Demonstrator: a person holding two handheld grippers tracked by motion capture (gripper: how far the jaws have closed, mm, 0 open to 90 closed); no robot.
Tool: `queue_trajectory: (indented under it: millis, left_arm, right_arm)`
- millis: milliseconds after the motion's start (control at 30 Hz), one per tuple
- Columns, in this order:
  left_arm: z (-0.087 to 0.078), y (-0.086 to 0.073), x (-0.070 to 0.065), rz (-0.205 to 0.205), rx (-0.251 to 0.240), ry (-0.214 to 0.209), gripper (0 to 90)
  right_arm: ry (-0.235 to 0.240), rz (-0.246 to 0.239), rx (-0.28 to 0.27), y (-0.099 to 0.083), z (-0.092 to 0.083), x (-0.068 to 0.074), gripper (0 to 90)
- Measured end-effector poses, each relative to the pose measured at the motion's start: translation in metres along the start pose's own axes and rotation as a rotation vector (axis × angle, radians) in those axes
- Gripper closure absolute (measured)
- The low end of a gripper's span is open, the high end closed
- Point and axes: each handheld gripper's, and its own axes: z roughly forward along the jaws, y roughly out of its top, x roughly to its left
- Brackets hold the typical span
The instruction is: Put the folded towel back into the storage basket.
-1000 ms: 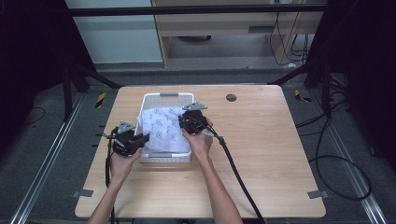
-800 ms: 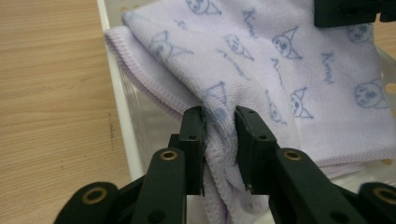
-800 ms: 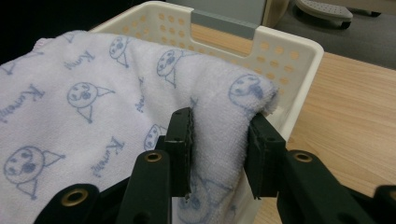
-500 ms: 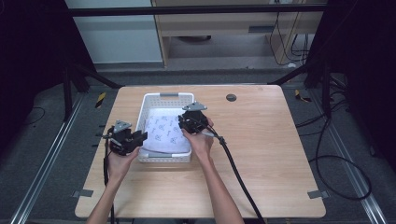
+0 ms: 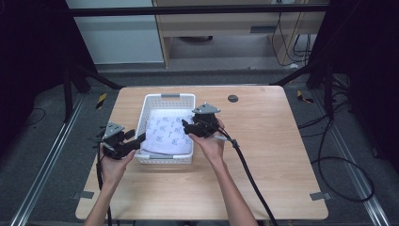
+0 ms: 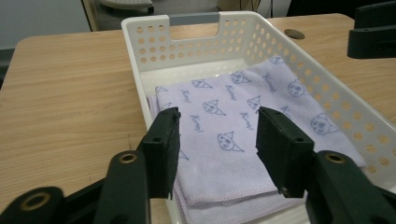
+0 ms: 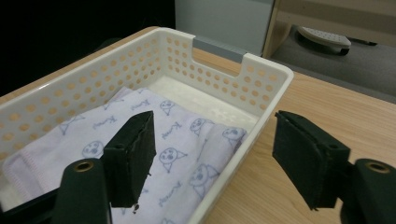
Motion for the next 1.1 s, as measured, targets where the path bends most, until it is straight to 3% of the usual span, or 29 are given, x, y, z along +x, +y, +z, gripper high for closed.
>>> queue_trajectory:
  millis: [300, 767, 1100]
  left_arm:
    - [-0.013, -0.008, 0.002, 0.021, -0.023, 0.006, 36.1]
    - [-0.026, -0.024, 0.005, 0.014, -0.041, 0.004, 26.9]
    - [-0.036, -0.037, 0.004, 0.028, -0.058, 0.026, 24.0]
  right_arm:
    - [0.056, 0.018, -0.011, -0.009, -0.029, -0.007, 20.3]
    - [0.055, 0.044, -0.031, -0.035, -0.084, -0.033, 16.3]
    - [0.035, 0.049, -0.025, -0.068, -0.123, -0.052, 14.6]
